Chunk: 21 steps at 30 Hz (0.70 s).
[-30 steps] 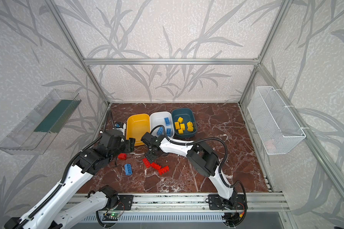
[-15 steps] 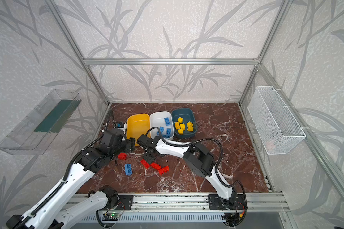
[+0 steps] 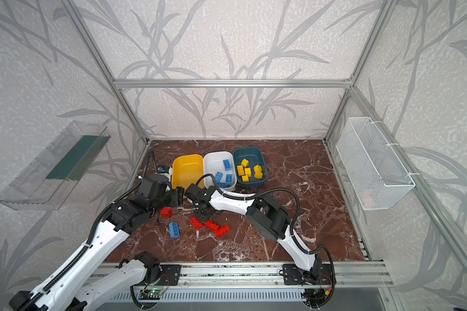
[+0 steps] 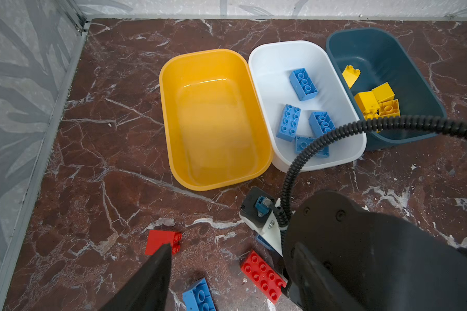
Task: Sort the legos into containers by color
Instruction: 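Carry the blue 2x4 brick with the right gripper into the white tub and release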
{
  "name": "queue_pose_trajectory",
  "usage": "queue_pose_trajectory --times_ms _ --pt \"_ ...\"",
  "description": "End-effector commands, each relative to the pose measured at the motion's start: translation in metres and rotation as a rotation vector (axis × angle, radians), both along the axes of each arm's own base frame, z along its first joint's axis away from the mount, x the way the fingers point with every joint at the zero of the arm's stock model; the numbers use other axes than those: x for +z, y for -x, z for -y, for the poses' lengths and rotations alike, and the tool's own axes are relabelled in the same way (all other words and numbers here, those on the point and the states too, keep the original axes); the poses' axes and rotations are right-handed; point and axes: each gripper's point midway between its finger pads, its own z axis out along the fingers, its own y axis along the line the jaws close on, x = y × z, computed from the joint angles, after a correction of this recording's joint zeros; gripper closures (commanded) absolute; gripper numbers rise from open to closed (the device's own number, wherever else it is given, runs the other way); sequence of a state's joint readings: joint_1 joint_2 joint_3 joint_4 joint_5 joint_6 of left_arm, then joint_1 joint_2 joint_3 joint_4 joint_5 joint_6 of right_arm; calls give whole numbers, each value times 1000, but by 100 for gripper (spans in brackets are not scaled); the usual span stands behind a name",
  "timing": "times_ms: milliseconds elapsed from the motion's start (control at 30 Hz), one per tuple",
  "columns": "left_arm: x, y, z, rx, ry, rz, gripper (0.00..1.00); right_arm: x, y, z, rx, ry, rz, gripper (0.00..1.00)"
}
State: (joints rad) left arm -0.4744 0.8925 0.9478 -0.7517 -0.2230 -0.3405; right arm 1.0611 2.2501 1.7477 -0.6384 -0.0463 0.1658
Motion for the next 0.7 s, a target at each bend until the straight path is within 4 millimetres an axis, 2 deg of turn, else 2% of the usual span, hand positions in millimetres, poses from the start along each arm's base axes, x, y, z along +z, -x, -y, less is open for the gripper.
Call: queue_pose_trajectory --times_ms 0,233,367,400,467,667 --pt "2 -1 -2 6 -2 7 28 23 -1 1 1 -21 13 80" --pt "3 -1 -3 10 4 14 28 57 -10 5 -19 -58 56 83" --pt "6 1 -5 20 6 22 14 78 -13 4 -28 -110 57 85" --pt "8 2 -8 32 7 32 11 82 -28 12 -61 -123 60 85" --pt "12 3 -13 59 6 58 2 93 -39 16 -88 -151 64 85" --pt "18 5 -26 125 7 116 1 118 -84 32 -188 -232 69 85"
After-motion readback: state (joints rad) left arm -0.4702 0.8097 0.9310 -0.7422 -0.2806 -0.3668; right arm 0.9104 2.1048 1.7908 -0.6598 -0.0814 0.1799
